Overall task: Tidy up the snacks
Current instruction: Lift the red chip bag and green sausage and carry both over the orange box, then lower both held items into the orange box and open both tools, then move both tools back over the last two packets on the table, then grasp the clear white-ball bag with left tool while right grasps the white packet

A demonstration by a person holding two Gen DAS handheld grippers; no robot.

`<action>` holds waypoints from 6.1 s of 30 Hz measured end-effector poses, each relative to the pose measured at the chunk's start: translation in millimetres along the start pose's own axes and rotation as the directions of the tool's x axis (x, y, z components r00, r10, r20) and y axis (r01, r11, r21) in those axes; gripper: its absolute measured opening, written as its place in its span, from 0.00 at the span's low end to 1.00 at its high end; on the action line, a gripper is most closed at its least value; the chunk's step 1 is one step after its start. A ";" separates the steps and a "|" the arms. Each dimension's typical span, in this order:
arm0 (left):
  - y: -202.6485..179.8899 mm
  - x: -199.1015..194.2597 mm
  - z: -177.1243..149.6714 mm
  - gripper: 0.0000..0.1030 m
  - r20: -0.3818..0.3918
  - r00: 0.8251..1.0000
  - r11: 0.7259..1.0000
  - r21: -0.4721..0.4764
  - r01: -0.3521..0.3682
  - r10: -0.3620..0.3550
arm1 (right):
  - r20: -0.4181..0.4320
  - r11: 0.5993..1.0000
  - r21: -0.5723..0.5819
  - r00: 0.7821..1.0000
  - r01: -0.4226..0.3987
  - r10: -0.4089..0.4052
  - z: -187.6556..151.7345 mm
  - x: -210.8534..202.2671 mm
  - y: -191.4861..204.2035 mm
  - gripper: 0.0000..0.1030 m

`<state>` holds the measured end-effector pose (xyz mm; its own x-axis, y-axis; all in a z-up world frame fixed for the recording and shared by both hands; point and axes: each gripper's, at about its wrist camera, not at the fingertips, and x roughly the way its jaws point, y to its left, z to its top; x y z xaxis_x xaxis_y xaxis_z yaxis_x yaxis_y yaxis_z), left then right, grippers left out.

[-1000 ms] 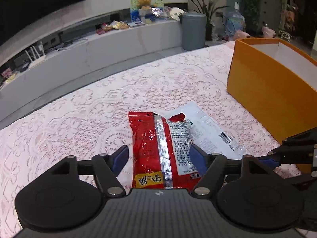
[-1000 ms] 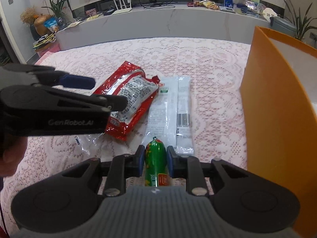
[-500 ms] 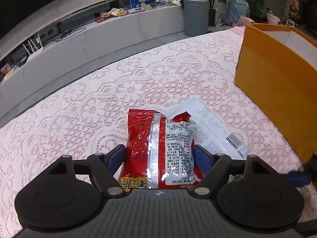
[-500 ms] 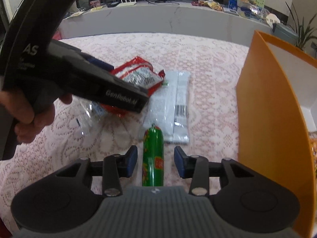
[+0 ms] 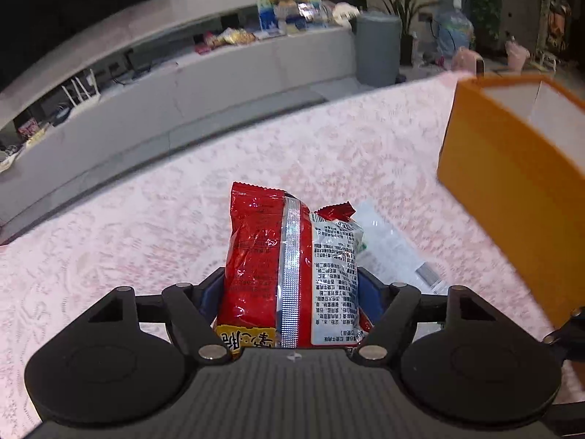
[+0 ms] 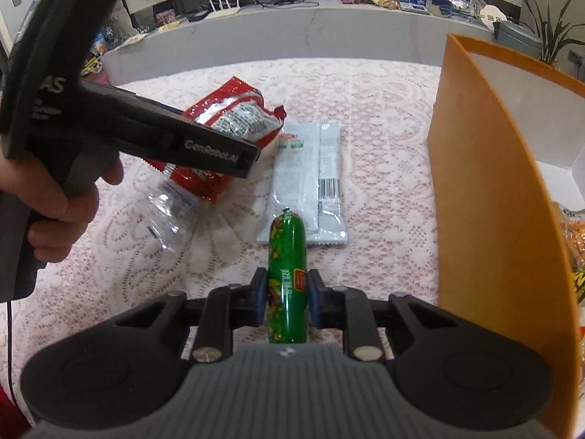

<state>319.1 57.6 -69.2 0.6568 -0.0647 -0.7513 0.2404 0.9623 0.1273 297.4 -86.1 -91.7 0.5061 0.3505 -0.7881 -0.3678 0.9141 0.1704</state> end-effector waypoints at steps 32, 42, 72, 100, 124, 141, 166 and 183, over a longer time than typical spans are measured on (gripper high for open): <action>-185.8 -113.6 56.1 0.81 0.062 0.963 0.951 0.187 0.247 -0.263 | 0.119 0.977 0.193 0.986 0.092 -0.116 -6.4 -187.6 -157.4 0.20; -233.5 -48.9 69.1 0.81 -0.010 0.985 0.929 0.330 0.165 -0.171 | 0.033 0.976 0.149 0.986 0.157 -0.164 1.2 -149.0 -205.4 0.20; -223.2 -4.6 80.0 0.90 0.053 0.995 0.932 0.358 0.061 -0.086 | -0.024 0.972 -0.069 0.973 0.225 -0.227 55.2 -65.9 -221.4 0.20; -191.8 -75.7 58.6 0.90 0.105 0.992 0.965 0.258 0.044 -0.074 | 0.020 0.953 -0.042 0.954 0.300 -0.299 51.9 -106.2 -181.2 0.46; -85.1 -137.3 -47.8 0.87 0.083 0.996 0.998 -0.056 -0.025 0.029 | 0.269 0.982 0.079 0.944 0.174 -0.189 -34.2 -153.8 -27.9 0.57; -19.9 -126.7 -106.7 0.83 0.059 0.998 0.979 -0.204 0.018 -0.006 | 0.247 0.989 -0.042 0.960 0.144 -0.129 -52.8 -102.5 41.4 0.57; 9.4 -16.6 -62.0 0.86 0.013 0.991 0.991 -0.027 0.133 -0.133 | 0.107 0.986 0.109 0.985 0.124 -0.136 13.8 5.2 2.0 0.61; 10.9 16.8 -56.1 0.65 0.024 0.993 0.992 -0.057 0.116 -0.114 | 0.118 0.987 0.108 0.985 0.116 -0.128 31.5 37.0 -11.0 0.62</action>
<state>292.6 81.8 -116.7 0.6420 -0.1806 -0.7451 0.2732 0.9619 0.0023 344.8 -76.8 -104.0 0.6372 0.2520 -0.7283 -0.2207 0.9651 0.1409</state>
